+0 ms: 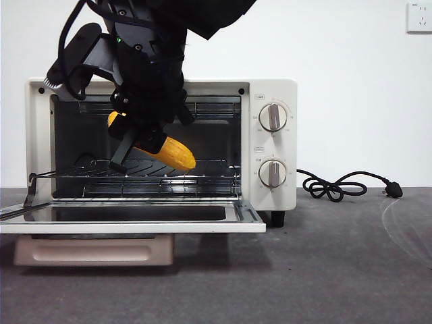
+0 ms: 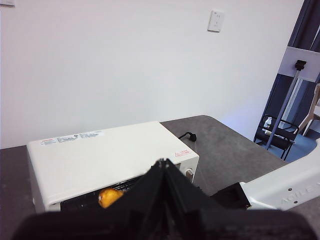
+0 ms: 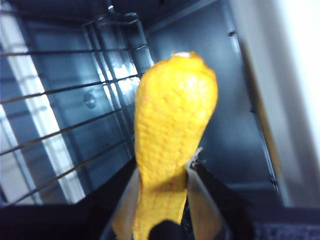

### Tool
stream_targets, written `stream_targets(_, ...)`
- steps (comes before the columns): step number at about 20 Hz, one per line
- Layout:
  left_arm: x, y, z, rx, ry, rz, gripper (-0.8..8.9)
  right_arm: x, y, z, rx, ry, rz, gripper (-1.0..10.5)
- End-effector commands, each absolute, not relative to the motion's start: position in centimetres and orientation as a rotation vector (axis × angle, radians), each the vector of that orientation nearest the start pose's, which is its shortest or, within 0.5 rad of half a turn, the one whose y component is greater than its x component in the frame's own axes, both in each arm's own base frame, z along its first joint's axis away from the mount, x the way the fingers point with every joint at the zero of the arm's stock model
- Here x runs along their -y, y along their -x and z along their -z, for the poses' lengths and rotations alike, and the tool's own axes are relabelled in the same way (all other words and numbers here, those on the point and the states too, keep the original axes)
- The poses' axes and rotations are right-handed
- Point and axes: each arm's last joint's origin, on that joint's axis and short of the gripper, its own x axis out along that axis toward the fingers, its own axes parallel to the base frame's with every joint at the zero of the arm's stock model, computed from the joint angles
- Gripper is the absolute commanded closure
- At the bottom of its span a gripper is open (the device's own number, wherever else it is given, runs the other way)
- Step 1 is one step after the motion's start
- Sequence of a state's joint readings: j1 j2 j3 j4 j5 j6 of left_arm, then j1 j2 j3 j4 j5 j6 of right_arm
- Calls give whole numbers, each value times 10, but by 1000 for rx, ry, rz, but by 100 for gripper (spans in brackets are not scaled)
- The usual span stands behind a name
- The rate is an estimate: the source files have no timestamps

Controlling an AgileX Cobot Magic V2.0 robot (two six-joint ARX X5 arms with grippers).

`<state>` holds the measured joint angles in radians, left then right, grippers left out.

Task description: Take the corn from the table,put the corn in the oven

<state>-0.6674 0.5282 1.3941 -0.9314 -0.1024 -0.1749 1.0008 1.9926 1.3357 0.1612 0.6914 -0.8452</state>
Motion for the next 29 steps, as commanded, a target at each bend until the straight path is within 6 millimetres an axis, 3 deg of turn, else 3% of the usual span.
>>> stream_targets(1,-2,-2,-456,-99,133,558,819,-361,-250,-191,-222,1194,-483,685)
stream_targets(7,-2,-2,-455,-107,130,557,819,-360,-249,-189,-250,1141,-481,683)
stream_targets(12,-2,-2,-454,-122,124,556,819,-359,-249,-190,-254,1143,-458,506)
stream_targets(29,-2,-2,-454,-122,111,556,819,-364,-238,-195,-242,1161,-376,506)
